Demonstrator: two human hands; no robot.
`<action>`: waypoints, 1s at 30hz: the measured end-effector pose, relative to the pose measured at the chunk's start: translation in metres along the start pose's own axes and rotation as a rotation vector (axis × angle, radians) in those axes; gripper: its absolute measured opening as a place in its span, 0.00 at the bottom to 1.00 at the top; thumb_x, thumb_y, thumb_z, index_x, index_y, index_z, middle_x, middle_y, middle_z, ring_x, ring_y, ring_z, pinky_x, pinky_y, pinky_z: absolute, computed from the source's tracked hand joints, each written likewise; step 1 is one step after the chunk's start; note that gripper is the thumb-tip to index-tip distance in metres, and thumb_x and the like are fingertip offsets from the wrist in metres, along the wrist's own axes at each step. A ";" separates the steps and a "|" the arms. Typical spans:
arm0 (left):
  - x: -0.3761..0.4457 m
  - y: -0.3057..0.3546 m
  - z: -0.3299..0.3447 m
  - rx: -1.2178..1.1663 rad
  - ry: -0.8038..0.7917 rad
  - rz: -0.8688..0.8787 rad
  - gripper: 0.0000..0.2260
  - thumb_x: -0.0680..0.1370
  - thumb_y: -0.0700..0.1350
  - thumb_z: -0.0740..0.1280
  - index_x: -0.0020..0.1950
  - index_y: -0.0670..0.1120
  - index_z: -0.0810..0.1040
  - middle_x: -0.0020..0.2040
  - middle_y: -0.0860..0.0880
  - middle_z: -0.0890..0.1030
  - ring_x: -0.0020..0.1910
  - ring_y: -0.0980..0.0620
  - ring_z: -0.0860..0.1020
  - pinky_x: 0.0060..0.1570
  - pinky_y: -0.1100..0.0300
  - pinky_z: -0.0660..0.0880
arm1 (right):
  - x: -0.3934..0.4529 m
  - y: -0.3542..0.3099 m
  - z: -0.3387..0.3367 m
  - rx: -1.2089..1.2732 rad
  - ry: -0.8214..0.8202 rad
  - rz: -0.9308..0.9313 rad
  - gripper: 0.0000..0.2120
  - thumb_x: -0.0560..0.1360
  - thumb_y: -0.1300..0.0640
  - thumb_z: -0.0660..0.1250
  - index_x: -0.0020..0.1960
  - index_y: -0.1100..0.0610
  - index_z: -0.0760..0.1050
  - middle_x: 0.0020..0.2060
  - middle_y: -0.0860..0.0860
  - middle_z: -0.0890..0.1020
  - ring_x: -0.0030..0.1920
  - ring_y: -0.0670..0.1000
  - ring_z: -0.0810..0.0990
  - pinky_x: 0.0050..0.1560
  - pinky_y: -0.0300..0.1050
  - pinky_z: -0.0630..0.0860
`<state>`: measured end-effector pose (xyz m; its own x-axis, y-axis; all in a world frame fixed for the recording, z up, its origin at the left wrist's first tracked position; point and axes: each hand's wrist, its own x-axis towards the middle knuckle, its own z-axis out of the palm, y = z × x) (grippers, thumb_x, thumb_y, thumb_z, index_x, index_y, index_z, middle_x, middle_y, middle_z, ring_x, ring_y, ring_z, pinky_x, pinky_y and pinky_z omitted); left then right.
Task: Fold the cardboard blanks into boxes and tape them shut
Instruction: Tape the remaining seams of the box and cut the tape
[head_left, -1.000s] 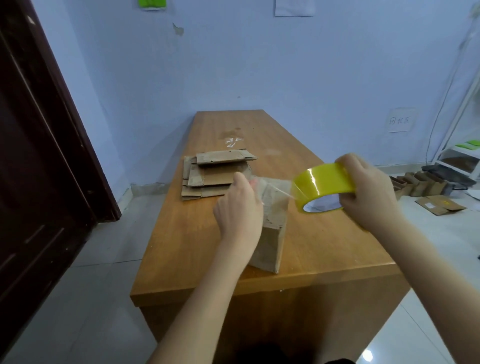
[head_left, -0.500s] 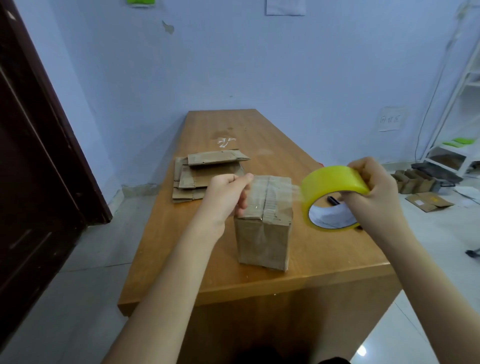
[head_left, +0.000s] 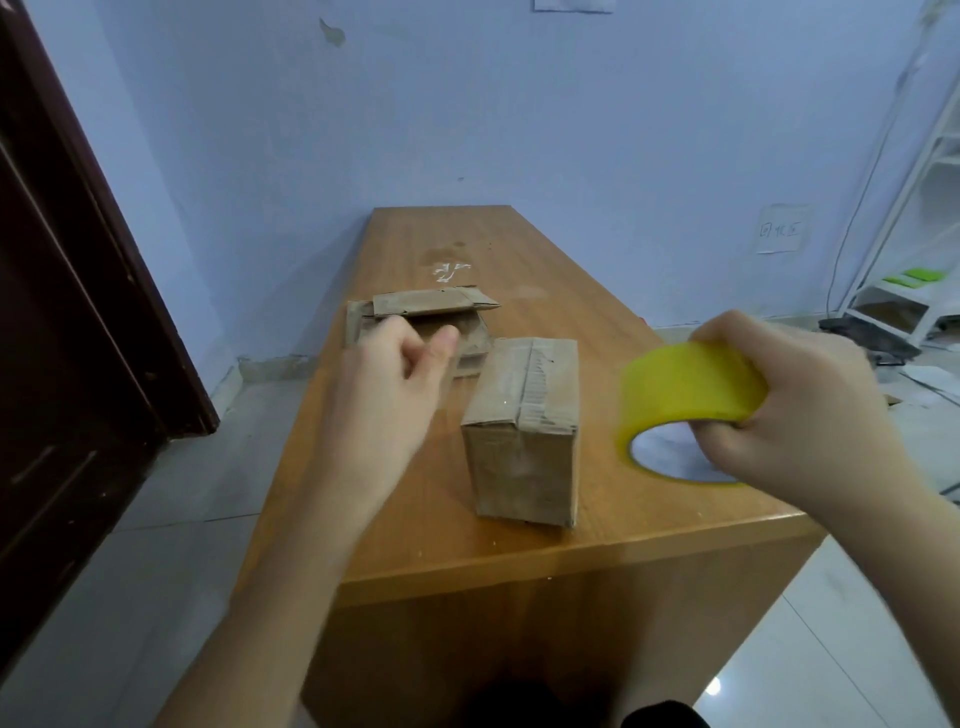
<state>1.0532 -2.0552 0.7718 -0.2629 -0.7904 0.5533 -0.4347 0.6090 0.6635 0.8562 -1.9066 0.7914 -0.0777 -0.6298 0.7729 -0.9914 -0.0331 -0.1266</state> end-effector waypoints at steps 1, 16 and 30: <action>-0.001 0.002 -0.008 0.014 0.016 0.029 0.16 0.77 0.56 0.62 0.35 0.47 0.72 0.28 0.52 0.72 0.29 0.55 0.71 0.29 0.62 0.65 | -0.001 0.002 -0.002 -0.061 -0.017 -0.011 0.19 0.60 0.50 0.56 0.40 0.62 0.76 0.24 0.50 0.67 0.23 0.57 0.69 0.27 0.43 0.68; 0.006 -0.042 0.000 -0.224 -0.153 -0.235 0.17 0.77 0.56 0.62 0.39 0.43 0.73 0.26 0.48 0.79 0.25 0.50 0.80 0.32 0.56 0.78 | -0.017 -0.006 0.002 0.690 -0.210 0.273 0.20 0.62 0.45 0.68 0.54 0.40 0.79 0.50 0.44 0.83 0.54 0.48 0.80 0.53 0.42 0.75; 0.005 -0.058 0.019 -0.177 -0.192 -0.179 0.18 0.77 0.57 0.62 0.37 0.43 0.72 0.26 0.46 0.79 0.22 0.52 0.78 0.28 0.59 0.75 | 0.007 -0.002 0.006 0.432 -0.288 0.328 0.14 0.63 0.38 0.65 0.47 0.36 0.79 0.36 0.41 0.83 0.36 0.46 0.81 0.36 0.37 0.75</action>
<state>1.0609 -2.0958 0.7261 -0.3608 -0.8739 0.3257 -0.3368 0.4477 0.8283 0.8580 -1.9156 0.7936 -0.2798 -0.8430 0.4595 -0.7838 -0.0758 -0.6163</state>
